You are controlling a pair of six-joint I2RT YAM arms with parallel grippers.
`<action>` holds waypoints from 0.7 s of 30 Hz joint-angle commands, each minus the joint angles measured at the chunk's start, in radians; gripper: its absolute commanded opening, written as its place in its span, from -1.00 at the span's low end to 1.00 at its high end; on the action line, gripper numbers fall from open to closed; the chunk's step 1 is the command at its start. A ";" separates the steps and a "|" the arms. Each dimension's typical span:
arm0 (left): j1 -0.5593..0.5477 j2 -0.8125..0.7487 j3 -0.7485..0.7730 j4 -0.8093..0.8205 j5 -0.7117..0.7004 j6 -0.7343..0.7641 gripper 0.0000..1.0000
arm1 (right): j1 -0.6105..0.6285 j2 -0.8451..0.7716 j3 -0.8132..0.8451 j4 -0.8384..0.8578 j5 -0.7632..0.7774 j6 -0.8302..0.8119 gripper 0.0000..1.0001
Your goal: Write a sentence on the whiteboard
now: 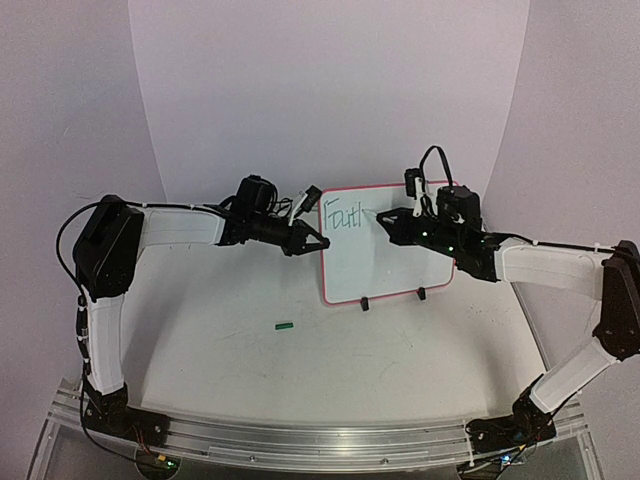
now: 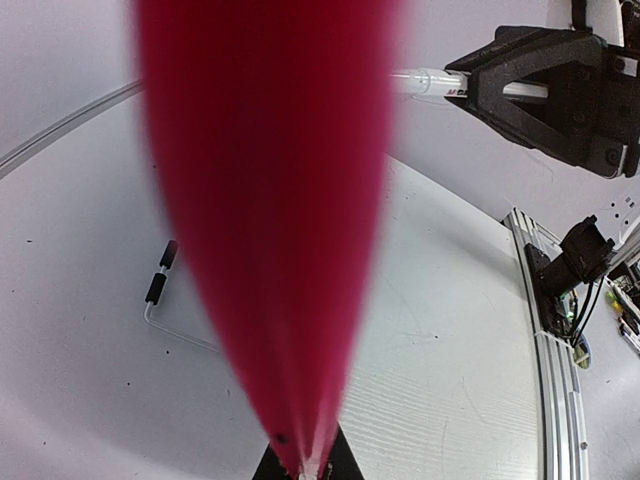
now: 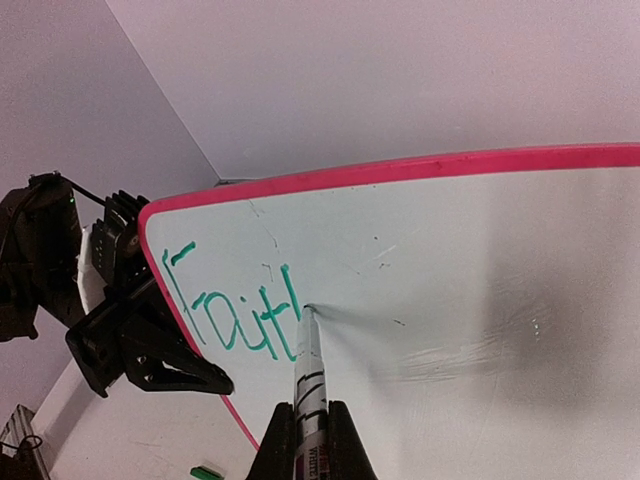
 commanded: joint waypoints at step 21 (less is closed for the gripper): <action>-0.044 0.047 -0.010 -0.181 0.009 0.032 -1.00 | -0.005 0.006 0.042 0.030 -0.044 -0.018 -1.00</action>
